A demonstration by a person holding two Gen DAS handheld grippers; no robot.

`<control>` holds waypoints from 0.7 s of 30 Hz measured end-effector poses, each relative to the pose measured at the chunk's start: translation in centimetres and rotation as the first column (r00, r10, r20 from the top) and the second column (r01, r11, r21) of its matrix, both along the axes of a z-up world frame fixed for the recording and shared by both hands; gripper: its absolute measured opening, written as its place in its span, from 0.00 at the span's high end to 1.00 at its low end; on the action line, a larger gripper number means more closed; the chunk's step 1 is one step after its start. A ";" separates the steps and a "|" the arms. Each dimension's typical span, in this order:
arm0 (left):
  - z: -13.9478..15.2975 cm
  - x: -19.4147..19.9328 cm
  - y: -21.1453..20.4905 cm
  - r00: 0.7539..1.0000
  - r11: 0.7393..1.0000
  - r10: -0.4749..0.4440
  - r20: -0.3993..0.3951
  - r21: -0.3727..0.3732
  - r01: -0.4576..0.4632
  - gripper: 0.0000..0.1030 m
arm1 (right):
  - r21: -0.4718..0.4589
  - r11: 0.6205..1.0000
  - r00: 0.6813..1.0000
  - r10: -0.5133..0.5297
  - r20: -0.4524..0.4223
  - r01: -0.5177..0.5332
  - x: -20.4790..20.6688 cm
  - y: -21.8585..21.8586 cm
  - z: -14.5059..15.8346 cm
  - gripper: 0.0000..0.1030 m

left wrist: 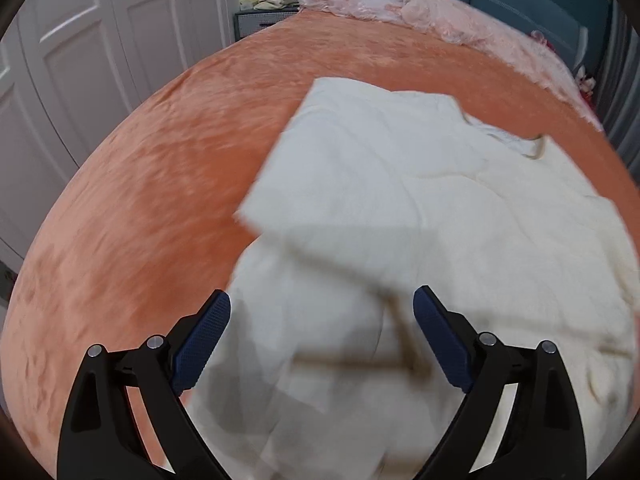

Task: Fold large clothes

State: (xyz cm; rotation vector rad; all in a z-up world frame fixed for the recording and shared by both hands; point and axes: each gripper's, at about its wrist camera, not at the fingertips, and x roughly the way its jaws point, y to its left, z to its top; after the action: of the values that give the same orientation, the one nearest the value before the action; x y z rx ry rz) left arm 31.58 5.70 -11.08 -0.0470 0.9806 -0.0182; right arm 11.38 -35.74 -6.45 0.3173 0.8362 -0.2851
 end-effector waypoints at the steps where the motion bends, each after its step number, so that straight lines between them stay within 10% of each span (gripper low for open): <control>1: 0.4 -1.2 1.0 1.000 1.000 -0.003 -0.001 -0.014 0.003 0.08 | 0.001 1.000 1.000 -0.005 -0.008 0.005 -2.1 -0.4 0.2 0.39; 9: -1.4 -11.0 11.0 0.984 0.977 0.062 -0.166 -0.190 -0.093 0.07 | 0.210 0.976 0.993 -0.025 -0.117 0.050 -13.5 -1.3 -4.1 0.33; 14: -1.8 -13.4 11.2 0.986 0.954 0.040 -0.164 -0.287 -0.087 0.08 | 0.362 0.930 0.996 -0.040 -0.084 0.068 -13.5 0.4 -6.1 0.33; 16: -2.1 -13.7 10.4 0.983 0.941 0.020 -0.182 -0.329 -0.080 0.18 | 0.352 0.934 0.997 -0.037 -0.073 0.061 -12.8 1.4 -6.4 0.44; 18: -2.1 -14.1 9.5 0.981 0.942 0.003 -0.194 -0.328 -0.068 0.54 | 0.354 0.934 0.997 -0.031 -0.074 0.055 -12.0 2.2 -6.4 0.80; 21: -1.3 -14.6 9.1 0.978 0.936 -0.023 -0.207 -0.349 -0.052 0.89 | 0.360 0.932 0.999 -0.033 -0.029 0.041 -12.2 2.7 -5.1 0.89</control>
State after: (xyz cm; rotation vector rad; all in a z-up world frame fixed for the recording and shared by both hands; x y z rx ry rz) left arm 16.94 14.77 -12.39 -0.3937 1.1776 -0.1796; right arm -0.86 -33.08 -11.52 0.6758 0.9048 -0.1681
